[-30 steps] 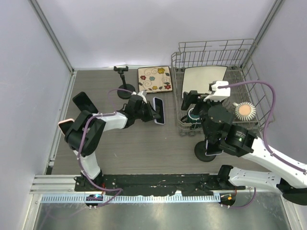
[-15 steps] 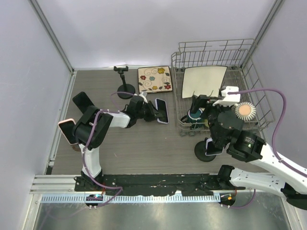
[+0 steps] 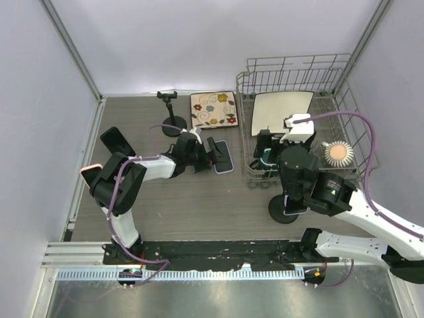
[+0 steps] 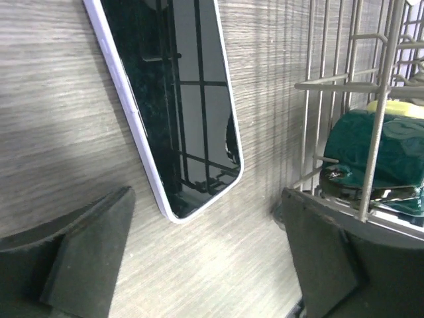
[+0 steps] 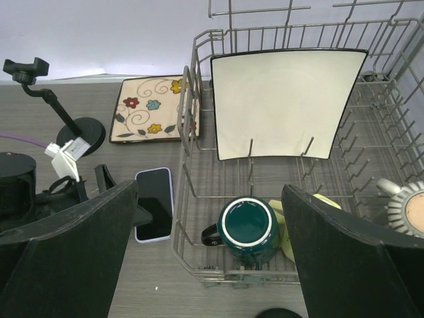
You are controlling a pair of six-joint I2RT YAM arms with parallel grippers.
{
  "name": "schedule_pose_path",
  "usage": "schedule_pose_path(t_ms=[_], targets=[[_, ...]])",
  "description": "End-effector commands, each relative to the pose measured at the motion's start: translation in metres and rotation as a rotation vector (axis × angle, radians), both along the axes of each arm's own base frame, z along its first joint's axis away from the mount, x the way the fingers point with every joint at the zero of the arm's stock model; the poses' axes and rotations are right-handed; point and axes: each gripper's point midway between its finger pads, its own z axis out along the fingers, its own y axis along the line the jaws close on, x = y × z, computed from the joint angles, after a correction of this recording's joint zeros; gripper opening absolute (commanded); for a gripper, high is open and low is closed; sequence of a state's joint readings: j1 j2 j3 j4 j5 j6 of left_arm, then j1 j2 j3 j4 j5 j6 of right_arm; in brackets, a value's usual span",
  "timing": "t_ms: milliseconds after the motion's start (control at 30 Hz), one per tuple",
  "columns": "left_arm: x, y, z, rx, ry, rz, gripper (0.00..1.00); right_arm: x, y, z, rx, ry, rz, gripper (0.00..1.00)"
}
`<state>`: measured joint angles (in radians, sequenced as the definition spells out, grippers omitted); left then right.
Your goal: Remove the phone from the phone stand
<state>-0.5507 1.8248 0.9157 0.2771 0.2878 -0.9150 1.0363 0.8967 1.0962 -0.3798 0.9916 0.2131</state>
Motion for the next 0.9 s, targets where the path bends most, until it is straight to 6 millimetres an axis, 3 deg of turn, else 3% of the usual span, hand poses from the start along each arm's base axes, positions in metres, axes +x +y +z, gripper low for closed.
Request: schedule_pose_path(t_ms=[0,67,100,167,233,267,433,467,567,600,667,700,733,867], targets=[[0.002,0.021,0.009,0.144,-0.043,0.014,1.00,-0.001,-0.004,0.013,-0.008,0.045,-0.022,0.96],[0.002,0.031,0.016,0.201,-0.068,0.016,1.00,-0.001,-0.004,-0.003,-0.062,0.122,-0.045,1.00],[0.002,0.035,0.021,0.222,-0.078,0.015,1.00,-0.002,-0.006,0.003,-0.052,0.132,-0.054,1.00],[0.002,0.044,0.038,0.262,-0.134,0.015,1.00,-0.003,-0.008,-0.014,-0.093,0.212,-0.068,1.00],[-0.002,0.051,0.048,0.289,-0.167,0.006,1.00,-0.002,-0.011,-0.016,-0.080,0.257,-0.082,1.00],[-0.002,0.056,0.067,0.291,-0.221,0.012,1.00,-0.003,-0.013,-0.024,-0.107,0.298,-0.087,1.00],[-0.019,0.070,0.107,0.324,-0.388,-0.060,1.00,0.003,-0.018,-0.036,-0.059,0.366,-0.110,1.00],[-0.027,0.068,0.123,0.304,-0.438,-0.082,1.00,0.006,-0.020,-0.038,-0.049,0.376,-0.121,1.00],[-0.056,0.048,0.138,0.281,-0.548,-0.246,1.00,0.014,-0.026,-0.037,-0.035,0.374,-0.159,1.00],[-0.067,0.039,0.152,0.252,-0.599,-0.294,1.00,0.016,-0.027,-0.036,-0.028,0.369,-0.164,1.00],[-0.097,0.012,0.165,0.215,-0.699,-0.429,1.00,0.022,-0.029,-0.028,0.006,0.337,-0.180,0.99],[-0.109,-0.001,0.180,0.167,-0.764,-0.473,1.00,0.023,-0.032,-0.022,0.027,0.317,-0.190,1.00],[-0.132,-0.017,0.184,0.142,-0.809,-0.558,1.00,0.025,-0.032,-0.019,0.038,0.303,-0.189,1.00],[-0.176,-0.061,0.227,-0.036,-0.983,-0.693,1.00,0.032,-0.029,0.000,0.101,0.218,-0.177,0.99]])
